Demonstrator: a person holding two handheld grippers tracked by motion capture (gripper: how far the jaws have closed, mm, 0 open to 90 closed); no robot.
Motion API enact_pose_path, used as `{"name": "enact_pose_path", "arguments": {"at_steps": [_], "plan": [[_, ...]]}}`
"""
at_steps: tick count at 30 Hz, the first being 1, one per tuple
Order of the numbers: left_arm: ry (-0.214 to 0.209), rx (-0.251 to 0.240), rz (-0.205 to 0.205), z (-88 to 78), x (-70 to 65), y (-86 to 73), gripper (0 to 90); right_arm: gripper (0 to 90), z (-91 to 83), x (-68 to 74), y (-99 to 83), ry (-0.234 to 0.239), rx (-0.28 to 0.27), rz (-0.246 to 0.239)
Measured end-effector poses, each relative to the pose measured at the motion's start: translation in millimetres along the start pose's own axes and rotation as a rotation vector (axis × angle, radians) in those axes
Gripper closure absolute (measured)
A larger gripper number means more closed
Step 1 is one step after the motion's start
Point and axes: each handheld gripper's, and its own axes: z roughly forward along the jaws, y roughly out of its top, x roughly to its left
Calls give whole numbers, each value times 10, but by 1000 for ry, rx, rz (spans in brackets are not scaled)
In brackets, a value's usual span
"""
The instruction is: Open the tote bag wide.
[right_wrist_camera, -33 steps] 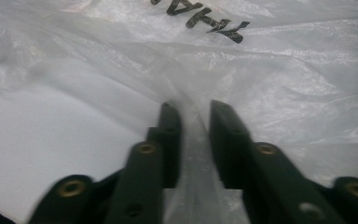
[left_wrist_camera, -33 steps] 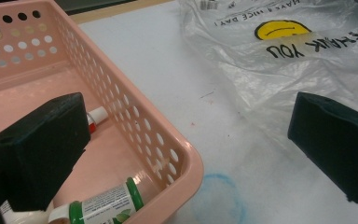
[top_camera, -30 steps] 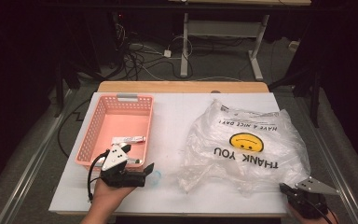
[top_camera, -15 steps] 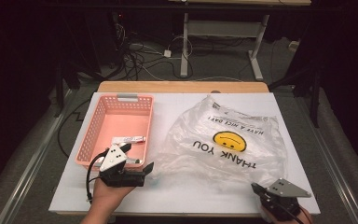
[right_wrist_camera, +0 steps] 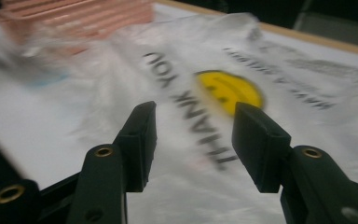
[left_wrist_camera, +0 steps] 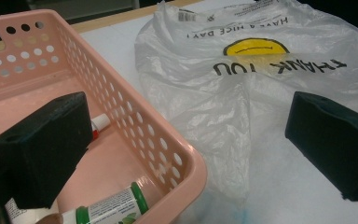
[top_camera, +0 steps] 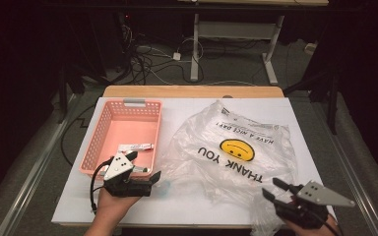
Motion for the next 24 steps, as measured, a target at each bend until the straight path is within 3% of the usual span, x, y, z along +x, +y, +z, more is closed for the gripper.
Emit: {"name": "enact_pose_path", "arguments": {"at_steps": [1, 2, 4, 5, 6, 7, 8, 9, 10, 11, 12, 13, 14, 15, 16, 19, 22, 24], "plan": [[-1, 1, -1, 2, 0, 0, 2, 518, -1, -95, 29, -27, -6, 7], [-1, 3, 1, 6, -1, 0, 3, 523, 51, -328, 76, -81, 1, 28], [-1, 6, 1, 8, -7, 0, 2, 554, 163, -607, 106, -141, 24, 42], [-1, 6, 4, 6, -11, 0, 2, 554, 163, -607, 106, -141, 24, 42], [-3, 6, 6, 6, -18, 1, 2, 570, 319, -901, 116, -162, 59, 85], [-3, 6, 9, 7, -25, 2, 2, 570, 319, -901, 116, -162, 59, 85], [-3, 7, 13, 8, -29, 5, 2, 573, 480, -1161, 141, -191, 81, 118], [-2, 6, 14, 6, -29, 10, 2, 573, 480, -1161, 141, -191, 81, 118], [-2, -4, 6, -4, -26, 14, 3, 561, 656, -1418, 183, -214, 87, 162], [-2, -10, 1, -10, -24, 15, 3, 561, 656, -1418, 183, -214, 87, 162], [-1, -11, 1, -15, -20, 17, 3, 531, 787, -1589, 220, -226, 89, 198], [1, -13, -1, -19, -18, 18, 2, 496, 864, -1676, 241, -241, 95, 208], [0, -14, -5, -23, -14, 17, 2, 496, 864, -1676, 241, -241, 95, 208], [-2, -14, -6, -24, -11, 16, 2, 421, 1013, -1846, 276, -273, 120, 237], [-5, -13, -9, -22, -9, 13, 3, 400, 1083, -1938, 284, -264, 125, 272], [-11, -4, -16, -1, -4, -3, 2, 358, 1214, -2063, 295, -258, 128, 295], [-5, -3, -6, -3, -17, 1, 3, 279, 1437, -2205, 305, -223, 217, 300], [-2, -6, -1, -16, -19, 4, 2, 273, 1497, -2218, 268, -207, 232, 298]]}}
